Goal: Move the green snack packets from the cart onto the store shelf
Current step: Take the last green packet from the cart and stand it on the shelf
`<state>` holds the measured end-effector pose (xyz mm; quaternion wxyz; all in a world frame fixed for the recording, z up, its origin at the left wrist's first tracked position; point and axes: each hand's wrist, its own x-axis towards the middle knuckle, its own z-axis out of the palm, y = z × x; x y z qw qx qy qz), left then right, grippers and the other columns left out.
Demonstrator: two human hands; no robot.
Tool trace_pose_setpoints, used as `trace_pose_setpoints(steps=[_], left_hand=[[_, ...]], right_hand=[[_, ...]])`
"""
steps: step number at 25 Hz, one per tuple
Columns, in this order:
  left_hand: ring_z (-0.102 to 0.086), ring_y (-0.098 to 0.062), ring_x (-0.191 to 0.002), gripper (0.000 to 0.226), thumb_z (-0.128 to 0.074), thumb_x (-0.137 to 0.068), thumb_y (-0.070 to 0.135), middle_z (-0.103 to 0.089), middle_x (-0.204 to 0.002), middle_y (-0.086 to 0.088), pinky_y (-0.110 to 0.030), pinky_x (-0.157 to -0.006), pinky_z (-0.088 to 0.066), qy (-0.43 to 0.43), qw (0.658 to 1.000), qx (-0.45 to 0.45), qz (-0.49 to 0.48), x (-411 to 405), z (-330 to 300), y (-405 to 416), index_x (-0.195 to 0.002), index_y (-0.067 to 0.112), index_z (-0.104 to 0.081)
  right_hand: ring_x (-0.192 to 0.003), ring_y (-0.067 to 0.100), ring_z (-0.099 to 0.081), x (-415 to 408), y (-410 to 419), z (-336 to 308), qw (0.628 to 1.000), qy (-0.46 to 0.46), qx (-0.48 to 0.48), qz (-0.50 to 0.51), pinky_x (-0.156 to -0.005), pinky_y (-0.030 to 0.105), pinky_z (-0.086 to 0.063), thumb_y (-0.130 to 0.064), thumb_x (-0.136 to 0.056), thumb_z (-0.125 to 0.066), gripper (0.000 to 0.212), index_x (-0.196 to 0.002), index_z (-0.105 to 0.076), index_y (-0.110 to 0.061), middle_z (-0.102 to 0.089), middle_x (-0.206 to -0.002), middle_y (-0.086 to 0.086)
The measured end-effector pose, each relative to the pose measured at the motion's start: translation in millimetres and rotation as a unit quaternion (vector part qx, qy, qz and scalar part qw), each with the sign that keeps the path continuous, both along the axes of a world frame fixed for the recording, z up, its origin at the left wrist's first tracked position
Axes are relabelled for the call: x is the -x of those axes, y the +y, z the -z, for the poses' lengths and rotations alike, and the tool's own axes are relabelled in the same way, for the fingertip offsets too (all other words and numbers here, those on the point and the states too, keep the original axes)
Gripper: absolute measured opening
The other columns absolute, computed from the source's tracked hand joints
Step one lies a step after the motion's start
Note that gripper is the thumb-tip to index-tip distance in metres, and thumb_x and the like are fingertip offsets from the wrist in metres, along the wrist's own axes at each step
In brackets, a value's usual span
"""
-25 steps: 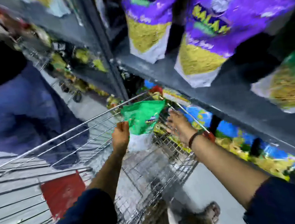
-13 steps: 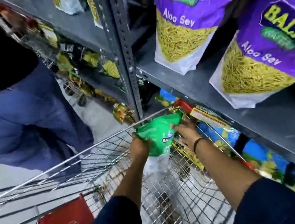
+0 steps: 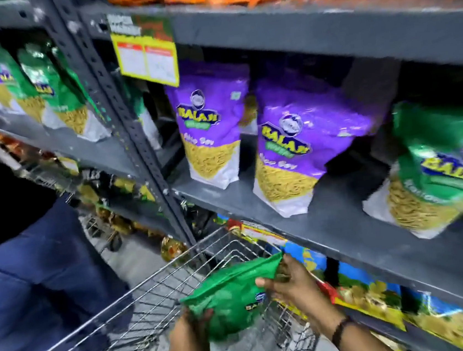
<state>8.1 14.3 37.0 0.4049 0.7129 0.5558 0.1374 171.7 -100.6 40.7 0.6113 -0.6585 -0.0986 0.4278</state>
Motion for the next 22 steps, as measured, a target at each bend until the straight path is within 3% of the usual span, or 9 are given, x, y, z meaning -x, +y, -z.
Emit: trace_pose_setpoints(steps=[4, 7, 9, 12, 14, 17, 19, 21, 22], left_hand=[[-0.067, -0.04, -0.084, 0.03, -0.072, -0.055, 0.047, -0.071, -0.078, -0.029, -0.042, -0.07, -0.051, -0.089, 0.994, -0.047, 0.051, -14.5, -81.9, -50.5, -0.063, 0.02, -0.06], [-0.069, -0.02, -0.08, 0.029, -0.057, -0.042, 0.058, -0.074, -0.068, 0.014, -0.032, -0.073, -0.055, -0.17, 0.976, -0.061, 0.119, -55.2, -128.4, -124.2, -0.067, 0.046, -0.062], [-0.066, -0.013, -0.076, 0.028, -0.052, -0.045, 0.059, -0.069, -0.062, 0.025, -0.025, -0.067, -0.05, -0.197, 0.96, -0.082, 0.179, -90.1, -146.1, -170.2, -0.068, 0.049, -0.063], [-0.064, -0.03, -0.068, 0.047, -0.053, -0.054, 0.058, -0.071, -0.067, -0.01, -0.037, -0.059, -0.045, -0.219, 0.929, -0.131, 0.268, -150.3, -159.1, -239.5, -0.07, 0.016, -0.065], [-0.062, -0.028, -0.062, 0.046, -0.06, -0.059, 0.052, -0.07, -0.065, -0.018, -0.037, -0.058, -0.046, -0.231, 0.915, -0.116, 0.31, -191.4, -164.7, -295.0, -0.073, 0.008, -0.063], [-0.055, -0.01, -0.047, 0.027, -0.071, -0.067, 0.034, -0.063, -0.055, -0.016, -0.026, -0.049, -0.043, -0.25, 0.883, -0.077, 0.391, -253.2, -175.3, -377.5, -0.066, 0.009, -0.059], [-0.066, -0.022, -0.065, 0.037, -0.069, -0.063, 0.04, -0.071, -0.074, -0.022, -0.036, -0.06, -0.053, -0.283, 0.856, -0.063, 0.428, -291.7, -178.4, -424.7, -0.077, 0.006, -0.063], [-0.068, -0.033, -0.079, 0.046, -0.066, -0.06, 0.044, -0.072, -0.086, -0.023, -0.048, -0.07, -0.055, -0.312, 0.841, -0.059, 0.439, -324.6, -181.0, -461.2, -0.084, 0.005, -0.064], [-0.067, -0.037, -0.08, 0.042, -0.068, -0.063, 0.04, -0.072, -0.086, -0.024, -0.046, -0.068, -0.054, -0.31, 0.838, -0.055, 0.446, -337.6, -182.0, -476.6, -0.085, 0.004, -0.065]], right_hand=[[-0.074, 0.008, -0.069, -11.8, -68.5, -76.9, 0.991, -0.07, -0.097, 0.055, -0.058, 0.018, -0.053, 0.001, -0.068, -0.074, 0.029, -0.089, -0.061, -0.014, -0.075, -0.083, 0.0], [-0.072, 0.016, -0.07, -36.8, -163.3, -132.6, 0.979, -0.124, -0.114, 0.115, -0.058, 0.027, -0.056, 0.0, -0.069, -0.073, 0.024, -0.086, -0.06, -0.012, -0.075, -0.079, -0.001], [-0.064, 0.015, -0.069, -57.9, -220.6, -157.1, 0.969, -0.148, -0.132, 0.149, -0.055, 0.025, -0.054, 0.001, -0.071, -0.07, 0.021, -0.085, -0.059, -0.01, -0.073, -0.074, 0.001], [-0.048, -0.004, -0.061, -91.6, -305.4, -183.3, 0.948, -0.207, -0.13, 0.206, -0.043, 0.014, -0.045, 0.004, -0.074, -0.067, 0.02, -0.078, -0.056, -0.012, -0.069, -0.057, -0.009], [-0.05, -0.001, -0.064, -108.8, -368.1, -198.5, 0.929, -0.223, -0.125, 0.268, -0.045, 0.015, -0.05, 0.002, -0.075, -0.067, 0.017, -0.085, -0.059, -0.009, -0.07, -0.061, -0.006], [-0.065, 0.014, -0.066, -132.7, -459.1, -210.5, 0.891, -0.247, -0.102, 0.367, -0.047, 0.02, -0.051, -0.006, -0.074, -0.07, 0.032, -0.101, -0.057, 0.006, -0.069, -0.075, 0.025], [-0.068, 0.019, -0.057, -147.1, -504.8, -219.6, 0.868, -0.27, -0.094, 0.406, -0.046, 0.021, -0.047, -0.015, -0.07, -0.076, 0.04, -0.094, -0.054, 0.008, -0.05, -0.079, 0.044], [-0.064, 0.016, -0.058, -163.5, -539.0, -228.7, 0.851, -0.288, -0.098, 0.428, -0.05, 0.022, -0.049, -0.02, -0.064, -0.08, 0.035, -0.085, -0.057, -0.005, -0.057, -0.069, 0.021], [-0.067, 0.018, -0.062, -172.9, -553.3, -230.8, 0.843, -0.29, -0.109, 0.439, -0.056, 0.026, -0.053, -0.018, -0.065, -0.078, 0.031, -0.085, -0.058, -0.006, -0.061, -0.075, 0.013]])
